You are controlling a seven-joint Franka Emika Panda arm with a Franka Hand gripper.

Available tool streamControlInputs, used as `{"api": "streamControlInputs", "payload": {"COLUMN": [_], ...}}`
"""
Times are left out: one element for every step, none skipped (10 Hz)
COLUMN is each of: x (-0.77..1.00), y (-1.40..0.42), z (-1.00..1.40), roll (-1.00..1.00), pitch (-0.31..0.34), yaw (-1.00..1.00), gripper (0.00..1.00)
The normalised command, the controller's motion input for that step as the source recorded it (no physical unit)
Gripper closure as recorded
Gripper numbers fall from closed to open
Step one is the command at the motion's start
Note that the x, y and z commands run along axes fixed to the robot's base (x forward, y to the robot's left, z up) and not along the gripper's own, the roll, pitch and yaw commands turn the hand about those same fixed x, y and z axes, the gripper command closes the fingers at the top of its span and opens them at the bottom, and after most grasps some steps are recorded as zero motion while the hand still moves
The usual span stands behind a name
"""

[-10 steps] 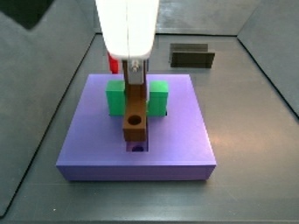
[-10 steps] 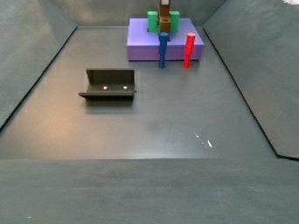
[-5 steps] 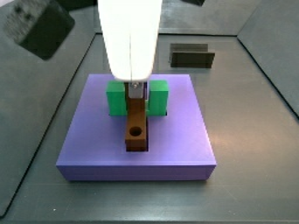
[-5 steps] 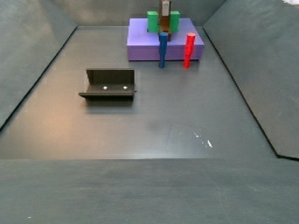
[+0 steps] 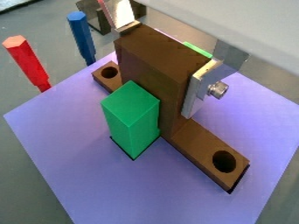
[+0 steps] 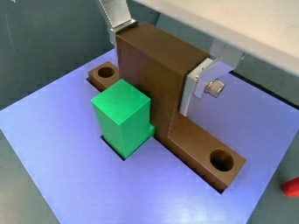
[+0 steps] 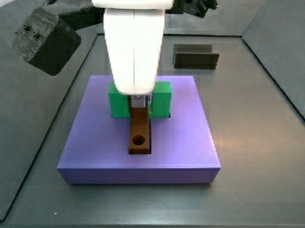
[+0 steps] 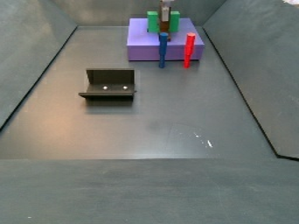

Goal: Pick up the brown object. Move up. Place the brown object on the fixture. Regrasp the brown object. Move to above the board. Insert the brown object.
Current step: Insert the brown object.

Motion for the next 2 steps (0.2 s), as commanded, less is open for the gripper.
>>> {"api": "streamControlInputs", "payload": {"x": [0.00,0.00], "y": [0.00,0.00], "z": [0.00,0.00], "roll": [0.00,0.00], "pitch": [0.000,0.000], "yaw": [0.00,0.00], "gripper": [1.00,1.00]}}
